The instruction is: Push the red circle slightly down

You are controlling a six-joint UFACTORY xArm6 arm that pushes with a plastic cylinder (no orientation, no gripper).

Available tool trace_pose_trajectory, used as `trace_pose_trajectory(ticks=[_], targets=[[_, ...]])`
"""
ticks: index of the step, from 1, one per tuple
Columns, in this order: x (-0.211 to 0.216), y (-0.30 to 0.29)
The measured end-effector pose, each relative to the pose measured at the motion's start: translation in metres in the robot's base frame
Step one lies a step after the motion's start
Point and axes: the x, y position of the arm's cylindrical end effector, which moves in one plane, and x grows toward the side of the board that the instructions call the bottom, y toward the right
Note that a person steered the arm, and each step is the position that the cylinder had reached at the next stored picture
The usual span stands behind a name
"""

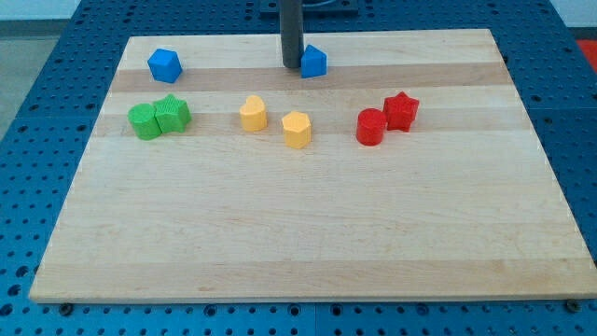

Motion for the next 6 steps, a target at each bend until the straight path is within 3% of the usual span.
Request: trace_pose_trajectory(ticks=[1, 3, 4, 6], targets=[[0.0, 0.0], [0.069, -0.007], [0.074, -0.005], [0.122, 0.06]])
